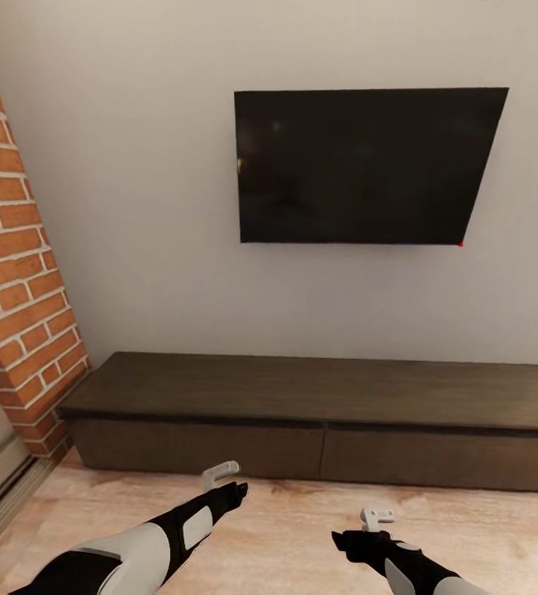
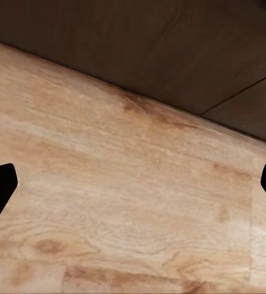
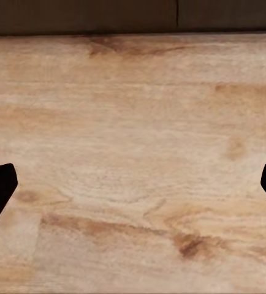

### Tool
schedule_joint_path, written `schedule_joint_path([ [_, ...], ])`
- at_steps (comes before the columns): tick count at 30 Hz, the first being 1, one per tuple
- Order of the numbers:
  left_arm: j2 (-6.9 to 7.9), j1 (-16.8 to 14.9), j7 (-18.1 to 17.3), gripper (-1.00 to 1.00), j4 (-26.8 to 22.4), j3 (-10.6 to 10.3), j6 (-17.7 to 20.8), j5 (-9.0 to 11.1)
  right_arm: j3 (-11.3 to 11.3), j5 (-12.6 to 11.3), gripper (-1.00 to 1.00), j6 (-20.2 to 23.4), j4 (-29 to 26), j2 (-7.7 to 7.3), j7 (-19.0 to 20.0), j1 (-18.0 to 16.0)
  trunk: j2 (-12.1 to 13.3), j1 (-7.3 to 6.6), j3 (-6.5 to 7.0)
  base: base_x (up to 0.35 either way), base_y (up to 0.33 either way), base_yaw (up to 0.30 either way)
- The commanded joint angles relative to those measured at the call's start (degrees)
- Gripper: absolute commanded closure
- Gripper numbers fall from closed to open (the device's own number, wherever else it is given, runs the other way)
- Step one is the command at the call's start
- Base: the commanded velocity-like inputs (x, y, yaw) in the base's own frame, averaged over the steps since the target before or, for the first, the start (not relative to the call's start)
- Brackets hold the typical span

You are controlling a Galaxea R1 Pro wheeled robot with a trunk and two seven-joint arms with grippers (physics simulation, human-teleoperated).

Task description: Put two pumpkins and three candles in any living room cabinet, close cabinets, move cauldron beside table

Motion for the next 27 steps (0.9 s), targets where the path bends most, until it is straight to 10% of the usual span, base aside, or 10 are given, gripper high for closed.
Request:
schedule_joint_path([
  [1, -0.01, -0.08, -0.27, -1.00, 0.22, -0.45, -0.36, 0.58, 0.47, -0.60, -1.00, -0.19, 0.08, -0.02, 0.17, -0.06, -0.03, 0.00, -0.05, 0.114, 0.331, -0.022],
  [15, -0.01, -0.08, -0.27, -1.00, 0.22, -0.46, -0.36, 0.59, 0.48, -0.60, -1.00, -0.19, 0.08, -0.02, 0.17, -0.06, -0.03, 0.00, -0.04, 0.157, 0.311, 0.042],
  [27, 0.50, 0.41, 0.02, -1.00, 0.92, 0.14, -0.64, 0.15, 0.39, 0.27, -1.00, 0.53, 1.11, -0.04, -0.45, -1.04, -0.03, 0.00, -0.04, 0.175, 0.034, 0.039],
])
